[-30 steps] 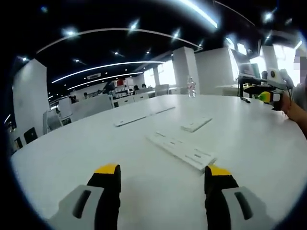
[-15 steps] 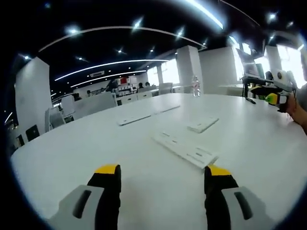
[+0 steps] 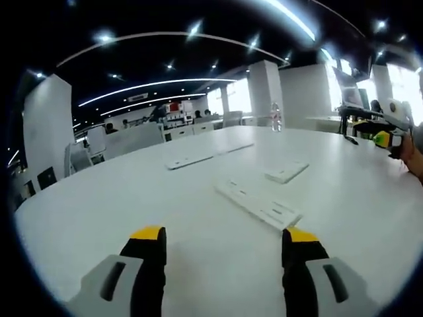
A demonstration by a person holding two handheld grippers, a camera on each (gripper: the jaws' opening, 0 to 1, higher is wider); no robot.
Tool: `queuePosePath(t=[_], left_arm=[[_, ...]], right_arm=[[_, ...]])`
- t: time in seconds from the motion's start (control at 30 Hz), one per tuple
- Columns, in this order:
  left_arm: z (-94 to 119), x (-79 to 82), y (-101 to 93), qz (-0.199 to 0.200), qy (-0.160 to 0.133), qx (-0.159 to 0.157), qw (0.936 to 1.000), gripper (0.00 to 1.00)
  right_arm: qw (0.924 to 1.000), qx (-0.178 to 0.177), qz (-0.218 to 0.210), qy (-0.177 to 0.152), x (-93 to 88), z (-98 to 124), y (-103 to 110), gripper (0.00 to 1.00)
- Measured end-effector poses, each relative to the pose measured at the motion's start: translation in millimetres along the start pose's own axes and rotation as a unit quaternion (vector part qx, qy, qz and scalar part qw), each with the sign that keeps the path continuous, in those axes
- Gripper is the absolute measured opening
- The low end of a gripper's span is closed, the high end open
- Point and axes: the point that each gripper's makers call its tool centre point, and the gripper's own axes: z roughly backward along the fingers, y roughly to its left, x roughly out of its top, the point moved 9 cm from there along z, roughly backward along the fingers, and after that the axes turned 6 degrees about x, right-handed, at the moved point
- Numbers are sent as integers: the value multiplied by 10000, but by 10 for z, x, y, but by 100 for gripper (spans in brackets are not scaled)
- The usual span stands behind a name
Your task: Locate the socket holder cover, grip the socket holder cover, clip it into the socket holder slot.
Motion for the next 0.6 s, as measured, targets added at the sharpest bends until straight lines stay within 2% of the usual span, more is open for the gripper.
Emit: queuePosePath(t=[0.43,0.57,0.6], left_arm=[[-64,28,38,-12,30,72,10000,70],[-80,36,69,91,-4,105,9999,68],[-82,57,87,256,-65,105,9996,68]], right_arm=[[10000,-12,20,30,-4,-7,1,44],[10000,-9,26,35,-5,-4,3,44],[10000,-8,29,33,-5,-3,4,44]])
